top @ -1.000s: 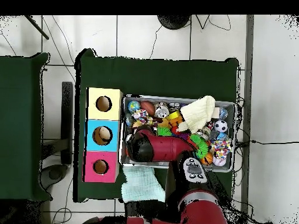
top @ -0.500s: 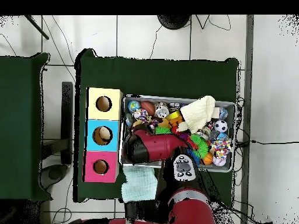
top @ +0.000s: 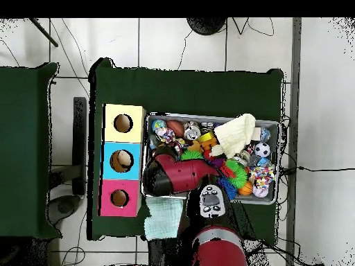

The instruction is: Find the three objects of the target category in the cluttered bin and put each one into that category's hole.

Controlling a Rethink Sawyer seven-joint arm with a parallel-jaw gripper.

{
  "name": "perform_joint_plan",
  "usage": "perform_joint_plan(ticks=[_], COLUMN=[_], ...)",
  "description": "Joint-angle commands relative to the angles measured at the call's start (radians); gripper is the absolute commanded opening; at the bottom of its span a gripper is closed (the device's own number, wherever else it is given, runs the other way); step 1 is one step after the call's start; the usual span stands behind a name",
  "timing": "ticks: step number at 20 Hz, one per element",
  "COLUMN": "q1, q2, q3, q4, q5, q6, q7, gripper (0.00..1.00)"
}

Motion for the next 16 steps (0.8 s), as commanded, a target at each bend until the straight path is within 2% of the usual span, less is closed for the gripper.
perform_joint_plan(ticks=[1,5,8,10,13,16], q1=[0.110,0.152,0.155,0.127,0.045,-0.031], q2=[-0.109,-0.140,-0.151,-0.149,-0.129,-0.131], q3=[-0.045,-0.075,-0.070,-0.040,0.062,0.152], q4=[0.004,-0.008,-0.008,0.002,0.043,0.079], q5=[0.043,0.064,0.073,0.077,0.083,0.068], q6=[0.130,0.220,0.251,0.244,0.176,0.153], q7=[0.145,0.141,0.139,0.135,0.140,0.115], gripper=[0.00,0.00,0.00,0.00,0.00,0.00])
